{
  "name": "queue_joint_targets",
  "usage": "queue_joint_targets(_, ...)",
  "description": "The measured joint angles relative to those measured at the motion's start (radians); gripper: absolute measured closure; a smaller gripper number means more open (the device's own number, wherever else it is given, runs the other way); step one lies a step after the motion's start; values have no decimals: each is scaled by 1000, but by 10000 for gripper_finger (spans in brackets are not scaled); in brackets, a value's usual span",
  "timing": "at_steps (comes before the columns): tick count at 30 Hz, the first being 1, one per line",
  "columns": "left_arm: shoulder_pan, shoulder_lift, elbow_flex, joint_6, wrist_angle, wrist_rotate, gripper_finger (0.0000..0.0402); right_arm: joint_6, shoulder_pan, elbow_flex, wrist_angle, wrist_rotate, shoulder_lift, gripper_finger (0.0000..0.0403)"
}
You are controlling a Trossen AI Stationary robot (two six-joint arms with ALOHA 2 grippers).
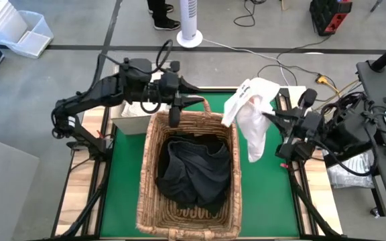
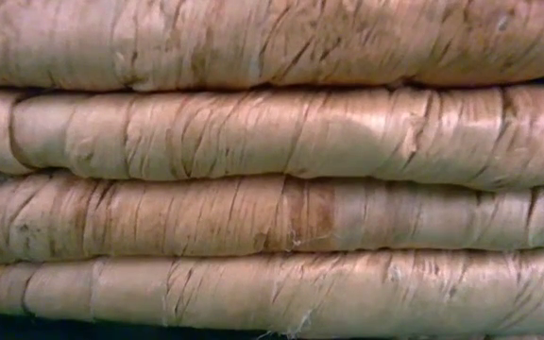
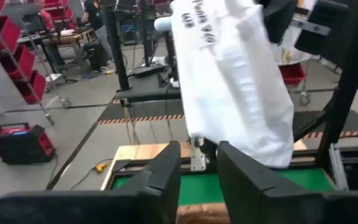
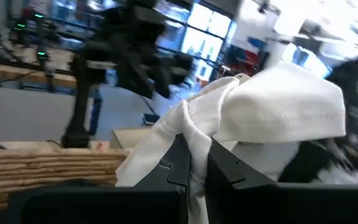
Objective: Pick & Place Cloths
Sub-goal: Put the white shorts into the gray laundry organizer
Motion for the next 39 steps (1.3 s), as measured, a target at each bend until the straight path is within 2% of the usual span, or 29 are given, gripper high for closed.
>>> queue_joint_targets(5,-1,31,0,-38,89,79,273,-114,-25,0,82,-93,26,390)
queue_joint_targets(10,-1,51,0,-84,161,166,233,-197,-58,0,93,-194,55,390)
queue_joint_targets(16,-2,75,0,-96,176,255,201,-266,-105,0,114,-276,80,390)
queue_joint_targets(26,-2,89,0,-159,194,353,191,-364,-176,41,115,-287,120,390)
queue_joint_targets(35,-2,89,0,-185,201,358,191,-399,-270,103,112,-288,207,390)
queue_joint_targets(39,-2,89,0,-185,211,356,191,-428,-288,139,109,-330,251,390)
